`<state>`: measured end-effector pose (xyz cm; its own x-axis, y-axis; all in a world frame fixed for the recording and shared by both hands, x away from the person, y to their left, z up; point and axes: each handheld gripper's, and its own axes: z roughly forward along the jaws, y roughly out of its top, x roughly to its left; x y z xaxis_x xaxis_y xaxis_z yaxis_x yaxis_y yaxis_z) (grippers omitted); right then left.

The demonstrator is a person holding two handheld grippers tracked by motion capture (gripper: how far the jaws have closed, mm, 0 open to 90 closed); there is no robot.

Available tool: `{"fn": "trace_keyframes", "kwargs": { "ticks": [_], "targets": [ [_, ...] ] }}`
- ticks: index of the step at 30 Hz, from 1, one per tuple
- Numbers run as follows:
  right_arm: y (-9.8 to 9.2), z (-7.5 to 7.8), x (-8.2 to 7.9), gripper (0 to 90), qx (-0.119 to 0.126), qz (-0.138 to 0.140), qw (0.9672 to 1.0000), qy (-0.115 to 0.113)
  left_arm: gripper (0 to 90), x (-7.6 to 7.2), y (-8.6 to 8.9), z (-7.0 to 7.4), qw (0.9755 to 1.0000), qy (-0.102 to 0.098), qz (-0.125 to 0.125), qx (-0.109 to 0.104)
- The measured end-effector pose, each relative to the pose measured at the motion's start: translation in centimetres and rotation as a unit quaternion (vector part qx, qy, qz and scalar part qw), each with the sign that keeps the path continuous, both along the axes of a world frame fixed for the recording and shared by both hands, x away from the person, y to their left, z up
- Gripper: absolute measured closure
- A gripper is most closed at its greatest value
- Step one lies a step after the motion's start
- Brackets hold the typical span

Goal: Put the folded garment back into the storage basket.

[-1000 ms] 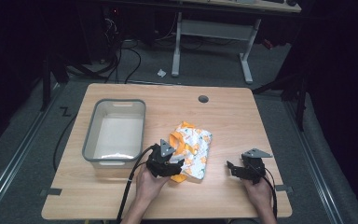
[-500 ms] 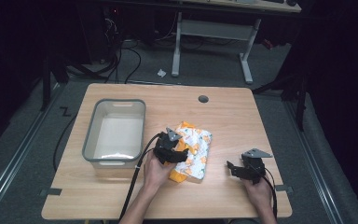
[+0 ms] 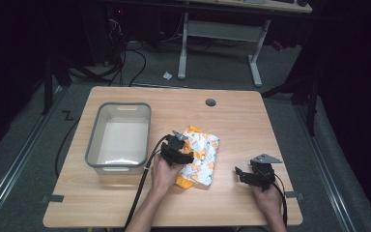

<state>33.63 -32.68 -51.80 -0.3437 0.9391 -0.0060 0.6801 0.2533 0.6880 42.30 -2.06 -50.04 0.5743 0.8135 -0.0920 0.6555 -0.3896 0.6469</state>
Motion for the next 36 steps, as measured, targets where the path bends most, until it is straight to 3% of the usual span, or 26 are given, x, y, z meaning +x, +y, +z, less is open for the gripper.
{"fn": "trace_keyframes", "kwargs": {
  "ticks": [7,11,14,19,23,29,36],
  "targets": [
    [0.0,0.0,0.0,27.0,0.000,0.000,1.0000,0.000,25.3,0.3,-0.2,-0.9,0.9998,0.014,-0.004,0.017],
    [0.0,0.0,0.0,27.0,0.000,0.000,1.0000,0.000,26.2,0.4,-0.3,-1.3,0.9998,0.020,-0.004,0.009],
    [0.0,0.0,0.0,27.0,0.000,0.000,1.0000,0.000,33.7,0.2,-0.3,-1.2,0.9997,0.016,-0.016,0.009],
    [0.0,0.0,0.0,27.0,0.000,0.000,1.0000,0.000,54.1,-0.4,-0.6,-1.2,0.9994,0.007,-0.033,-0.004],
    [0.0,0.0,0.0,27.0,0.000,0.000,1.0000,0.000,65.4,-0.5,-0.8,-1.0,0.9992,0.003,-0.040,0.000],
    [0.0,0.0,0.0,27.0,0.000,0.000,1.0000,0.000,73.0,-0.6,-0.6,-0.5,0.9989,-0.008,-0.041,-0.020],
    [0.0,0.0,0.0,27.0,0.000,0.000,1.0000,0.000,74.6,-1.2,-0.1,1.5,0.9967,-0.029,-0.048,-0.058]
  ]
}}
